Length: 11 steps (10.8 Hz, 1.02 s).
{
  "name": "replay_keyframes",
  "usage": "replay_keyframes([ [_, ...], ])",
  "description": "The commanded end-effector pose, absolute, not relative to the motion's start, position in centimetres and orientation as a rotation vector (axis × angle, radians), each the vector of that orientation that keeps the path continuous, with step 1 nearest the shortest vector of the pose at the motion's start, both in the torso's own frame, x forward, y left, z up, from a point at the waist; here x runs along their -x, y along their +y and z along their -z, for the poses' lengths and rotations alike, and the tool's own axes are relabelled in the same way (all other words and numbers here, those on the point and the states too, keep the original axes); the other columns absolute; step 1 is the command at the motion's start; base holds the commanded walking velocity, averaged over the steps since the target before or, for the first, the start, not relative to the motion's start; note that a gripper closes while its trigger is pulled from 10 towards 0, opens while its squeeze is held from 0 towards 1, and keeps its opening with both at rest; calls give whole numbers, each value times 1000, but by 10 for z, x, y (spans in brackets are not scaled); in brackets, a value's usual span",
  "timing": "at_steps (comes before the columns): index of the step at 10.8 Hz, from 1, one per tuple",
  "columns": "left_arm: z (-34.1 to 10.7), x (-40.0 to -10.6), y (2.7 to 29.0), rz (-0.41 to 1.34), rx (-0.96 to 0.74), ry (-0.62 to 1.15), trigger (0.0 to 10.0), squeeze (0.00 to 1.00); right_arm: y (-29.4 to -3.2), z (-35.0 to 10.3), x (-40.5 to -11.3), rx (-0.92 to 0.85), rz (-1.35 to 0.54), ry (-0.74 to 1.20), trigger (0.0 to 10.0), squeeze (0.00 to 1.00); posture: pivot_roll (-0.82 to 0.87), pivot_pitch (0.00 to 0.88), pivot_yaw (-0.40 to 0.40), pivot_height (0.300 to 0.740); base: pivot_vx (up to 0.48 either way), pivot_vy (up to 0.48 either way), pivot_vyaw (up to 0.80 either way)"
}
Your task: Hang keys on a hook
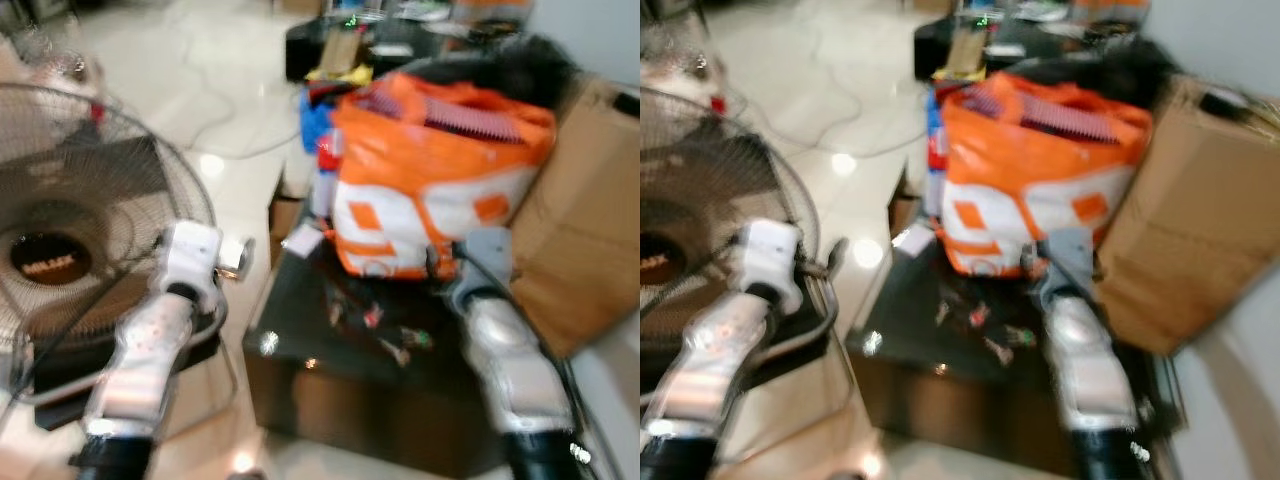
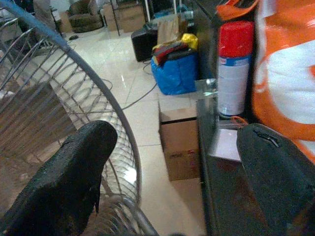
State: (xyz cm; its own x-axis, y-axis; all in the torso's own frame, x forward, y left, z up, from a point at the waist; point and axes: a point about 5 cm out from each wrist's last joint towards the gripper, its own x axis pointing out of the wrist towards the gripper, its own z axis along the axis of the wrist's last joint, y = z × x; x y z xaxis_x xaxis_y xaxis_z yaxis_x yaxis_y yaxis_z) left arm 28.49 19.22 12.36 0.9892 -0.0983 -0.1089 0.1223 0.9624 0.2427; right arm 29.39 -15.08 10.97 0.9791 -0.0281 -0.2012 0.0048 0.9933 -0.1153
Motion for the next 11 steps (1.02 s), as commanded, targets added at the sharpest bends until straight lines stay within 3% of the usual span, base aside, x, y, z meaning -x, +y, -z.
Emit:
replay_keyframes([
  [1,-126,-286,179,152,-239,79,10000,1000,-168,-106,-291,136,71,227,10000,1000,-16,0,-54,740,371,0,0],
  [2,-126,-286,179,153,-238,81,10000,1000,-169,-105,-291,150,57,231,10000,1000,-14,0,-59,740,371,0,0],
  [3,-125,-285,179,154,-239,84,10000,1000,-167,-105,-291,153,21,227,10000,0,-15,0,-63,740,326,0,0],
  [6,-119,-283,175,223,-262,115,10000,1000,-168,-102,-288,206,-163,229,10000,0,-25,0,-66,740,0,0,0],
  [8,-103,-279,168,396,-313,213,10000,1000,-173,-89,-275,310,-405,354,10000,0,-47,0,-72,740,0,0,0],
  [9,-89,-273,164,515,-368,291,10000,957,-177,-83,-272,368,-510,420,10000,612,-59,0,-72,740,0,0,0],
  [10,-80,-266,162,602,-390,353,10000,369,-176,-78,-274,387,-573,459,10000,1000,-68,0,-72,740,0,0,0],
  [11,-70,-256,158,715,-402,417,10000,247,-172,-71,-276,431,-676,506,10000,1000,-81,0,-72,740,0,0,0],
])
